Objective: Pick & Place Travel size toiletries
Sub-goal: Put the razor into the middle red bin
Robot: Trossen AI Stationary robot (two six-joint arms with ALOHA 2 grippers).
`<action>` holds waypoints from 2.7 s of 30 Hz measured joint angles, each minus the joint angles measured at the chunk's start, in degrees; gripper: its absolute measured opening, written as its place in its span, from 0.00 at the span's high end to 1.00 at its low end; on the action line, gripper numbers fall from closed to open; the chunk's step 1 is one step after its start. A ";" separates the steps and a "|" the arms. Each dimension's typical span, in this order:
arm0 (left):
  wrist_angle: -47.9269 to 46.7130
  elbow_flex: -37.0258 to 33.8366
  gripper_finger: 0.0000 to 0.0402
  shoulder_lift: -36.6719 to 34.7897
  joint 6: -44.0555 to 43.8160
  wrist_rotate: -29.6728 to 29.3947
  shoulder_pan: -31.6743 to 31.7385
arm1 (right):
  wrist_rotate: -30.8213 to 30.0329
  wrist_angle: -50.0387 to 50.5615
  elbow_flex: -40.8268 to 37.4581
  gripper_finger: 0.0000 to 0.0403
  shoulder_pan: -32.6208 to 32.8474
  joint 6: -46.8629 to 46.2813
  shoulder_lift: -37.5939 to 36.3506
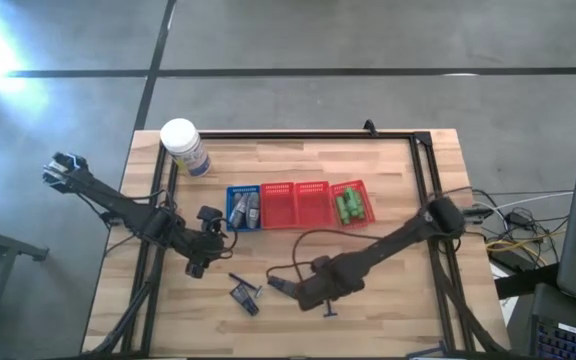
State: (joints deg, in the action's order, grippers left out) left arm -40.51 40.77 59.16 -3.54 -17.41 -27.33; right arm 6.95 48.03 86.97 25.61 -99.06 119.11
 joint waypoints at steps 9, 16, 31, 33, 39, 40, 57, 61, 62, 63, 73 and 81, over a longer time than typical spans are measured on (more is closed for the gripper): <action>-0.01 0.00 0.31 -0.02 1.96 -0.02 0.00 | 4.06 2.08 0.02 0.81 -0.22 3.29 2.35; 0.03 0.00 0.31 -0.02 1.93 -0.55 0.00 | -3.95 12.40 -0.05 0.93 -6.58 11.18 -7.98; 0.48 0.00 0.31 -0.02 -0.38 -1.77 0.07 | -2.37 4.46 -3.21 0.84 -36.85 35.95 -12.64; 0.55 0.00 0.31 -0.02 -1.68 -1.77 0.07 | -2.80 3.98 -3.42 0.80 -37.23 36.50 -10.63; 0.62 0.00 0.31 -0.02 -2.49 -1.55 0.07 | -4.26 2.96 -1.72 0.65 -37.70 39.81 -10.27; 0.63 0.00 0.31 -0.02 -2.14 -1.24 0.07 | -4.90 3.87 -1.72 0.63 -37.41 39.99 -10.39; 15.90 -1.46 0.33 12.32 7.73 14.26 0.24 | -11.89 11.82 -1.77 0.35 -17.20 26.58 -16.11; 17.05 -1.46 0.39 17.14 8.05 16.08 0.24 | -12.49 12.36 -2.05 0.35 -12.67 18.88 -16.36; 17.07 -1.47 0.41 18.30 8.03 17.01 0.26 | -13.10 12.29 -2.09 0.36 -11.59 16.83 -16.37; 17.07 -1.49 0.43 19.42 8.03 17.89 0.26 | -13.47 12.43 -2.11 0.36 -10.64 14.90 -16.37; 18.91 -1.44 0.53 26.41 7.63 18.16 0.24 | -17.67 13.29 -2.24 0.44 -3.95 0.97 -16.40; 21.48 -1.51 0.66 26.96 5.32 17.90 0.24 | -19.34 13.19 -2.27 0.48 -2.58 -2.59 -16.39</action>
State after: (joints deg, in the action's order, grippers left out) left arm -19.03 39.27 86.12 1.78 0.49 -27.09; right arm -12.39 61.22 84.71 23.03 -101.65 102.73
